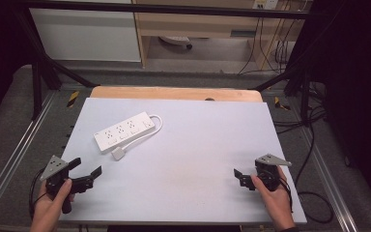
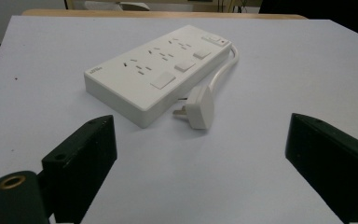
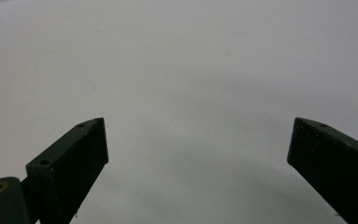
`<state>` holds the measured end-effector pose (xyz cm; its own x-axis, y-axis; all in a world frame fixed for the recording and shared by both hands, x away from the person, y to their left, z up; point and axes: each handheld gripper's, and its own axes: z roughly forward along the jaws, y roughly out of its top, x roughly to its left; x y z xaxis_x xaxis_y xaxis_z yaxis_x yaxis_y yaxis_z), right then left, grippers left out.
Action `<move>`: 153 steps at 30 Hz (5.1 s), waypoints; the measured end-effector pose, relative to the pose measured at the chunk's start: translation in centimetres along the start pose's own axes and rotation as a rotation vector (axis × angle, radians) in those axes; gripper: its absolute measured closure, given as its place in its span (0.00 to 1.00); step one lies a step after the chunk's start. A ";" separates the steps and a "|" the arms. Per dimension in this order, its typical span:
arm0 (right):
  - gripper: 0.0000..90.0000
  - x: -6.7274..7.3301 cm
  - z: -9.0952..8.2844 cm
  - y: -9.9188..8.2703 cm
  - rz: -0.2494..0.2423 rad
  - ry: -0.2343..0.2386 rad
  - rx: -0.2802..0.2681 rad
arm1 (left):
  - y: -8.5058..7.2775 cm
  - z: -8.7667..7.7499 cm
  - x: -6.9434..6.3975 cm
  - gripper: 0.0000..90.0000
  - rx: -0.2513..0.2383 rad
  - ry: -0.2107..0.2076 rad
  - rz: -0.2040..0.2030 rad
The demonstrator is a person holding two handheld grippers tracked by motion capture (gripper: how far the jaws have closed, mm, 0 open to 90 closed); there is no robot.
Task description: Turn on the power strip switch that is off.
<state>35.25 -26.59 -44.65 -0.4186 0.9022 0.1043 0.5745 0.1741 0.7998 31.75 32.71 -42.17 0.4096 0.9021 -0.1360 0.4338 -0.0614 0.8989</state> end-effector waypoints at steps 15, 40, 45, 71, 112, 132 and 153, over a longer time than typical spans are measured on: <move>0.07 0.6 0.1 0.2 -0.041 0.011 -0.064 | 0.4 -0.7 0.1 0.10 -0.058 0.000 -0.015; 0.05 0.5 0.1 0.3 -0.017 0.003 -0.051 | 1.5 -1.1 0.0 0.08 -0.103 0.013 -0.032; 0.04 0.4 0.0 0.3 -0.018 0.009 -0.058 | 2.1 -1.1 -0.2 0.08 -0.117 0.016 -0.023; 0.03 0.5 -0.1 0.4 -0.038 0.020 -0.061 | 6.4 1.1 1.0 0.09 -0.154 0.009 -0.033; 0.04 0.4 -0.2 0.5 -0.033 0.020 -0.072 | 9.9 4.8 0.7 0.33 -0.109 0.008 0.052; 0.04 0.3 -0.3 0.6 -0.024 0.021 -0.075 | 9.9 6.5 0.9 0.73 -0.075 -0.013 0.052; 0.04 0.2 -0.4 0.5 -0.017 0.017 -0.080 | 9.4 8.2 0.8 0.97 -0.039 -0.036 0.070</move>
<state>35.21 -26.46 -43.98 -0.4403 0.8923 0.1002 0.5094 0.1563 0.8462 42.72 29.36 -37.25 0.4664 0.8804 -0.0861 0.3715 -0.1066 0.9223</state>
